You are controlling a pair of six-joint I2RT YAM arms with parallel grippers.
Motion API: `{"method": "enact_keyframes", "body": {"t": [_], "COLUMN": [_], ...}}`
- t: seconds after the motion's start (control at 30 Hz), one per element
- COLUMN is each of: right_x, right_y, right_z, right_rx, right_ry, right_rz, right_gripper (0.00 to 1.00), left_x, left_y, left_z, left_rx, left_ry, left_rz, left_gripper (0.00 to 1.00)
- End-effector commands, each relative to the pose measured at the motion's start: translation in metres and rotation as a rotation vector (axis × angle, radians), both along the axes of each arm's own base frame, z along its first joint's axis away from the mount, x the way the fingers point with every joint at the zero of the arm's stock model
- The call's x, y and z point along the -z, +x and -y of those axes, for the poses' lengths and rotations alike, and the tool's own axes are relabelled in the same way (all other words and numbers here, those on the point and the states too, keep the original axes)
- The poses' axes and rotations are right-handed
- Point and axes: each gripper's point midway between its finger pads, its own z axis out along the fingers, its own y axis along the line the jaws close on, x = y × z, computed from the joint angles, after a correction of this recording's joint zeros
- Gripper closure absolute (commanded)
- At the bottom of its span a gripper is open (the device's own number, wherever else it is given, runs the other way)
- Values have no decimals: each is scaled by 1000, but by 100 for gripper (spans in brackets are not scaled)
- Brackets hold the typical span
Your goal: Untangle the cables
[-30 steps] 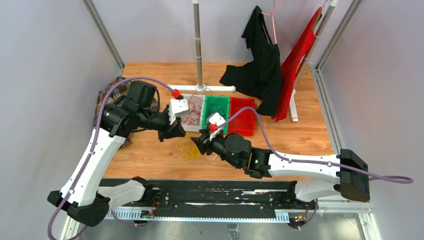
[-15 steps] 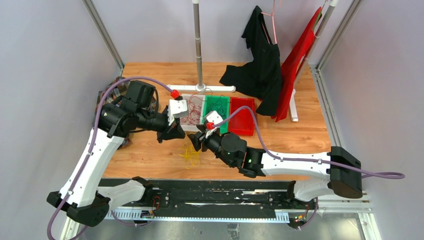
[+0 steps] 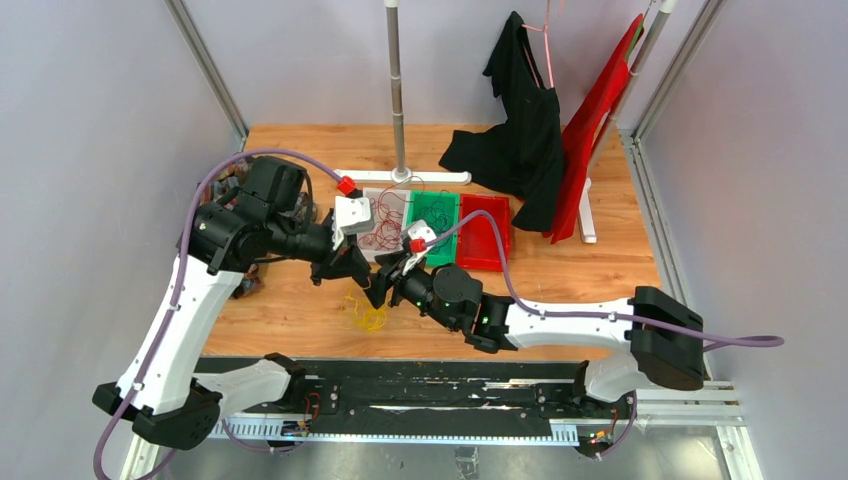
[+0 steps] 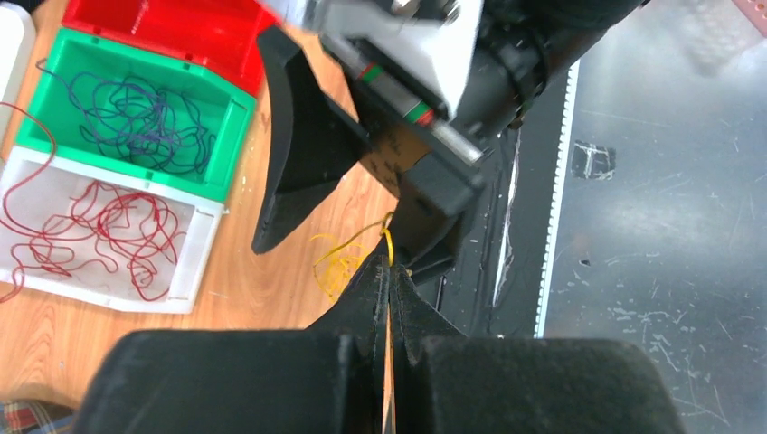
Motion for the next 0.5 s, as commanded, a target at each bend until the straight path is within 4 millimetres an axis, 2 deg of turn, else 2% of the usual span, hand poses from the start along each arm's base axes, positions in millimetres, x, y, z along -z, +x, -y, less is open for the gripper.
{"method": "enact_keyframes", "body": {"t": [0.0, 0.1, 0.3, 0.47], "right_x": [-10, 4, 36, 73], "right_y": [4, 8, 16, 17], "right_z": [-16, -20, -20, -9], "right_rx": [-30, -21, -1, 28], "right_ry": [93, 72, 50, -5], "right_rz": [-59, -79, -146, -187], "right_gripper": [40, 41, 45, 53], "left_x": [-20, -31, -66, -90], "left_y": [-4, -3, -3, 0], "left_z": [6, 8, 10, 7], "left_rx": [32, 32, 19, -2], "left_ry": [-54, -73, -125, -146], "left_rz": [22, 30, 94, 174], "left_gripper": [100, 100, 100, 100]}}
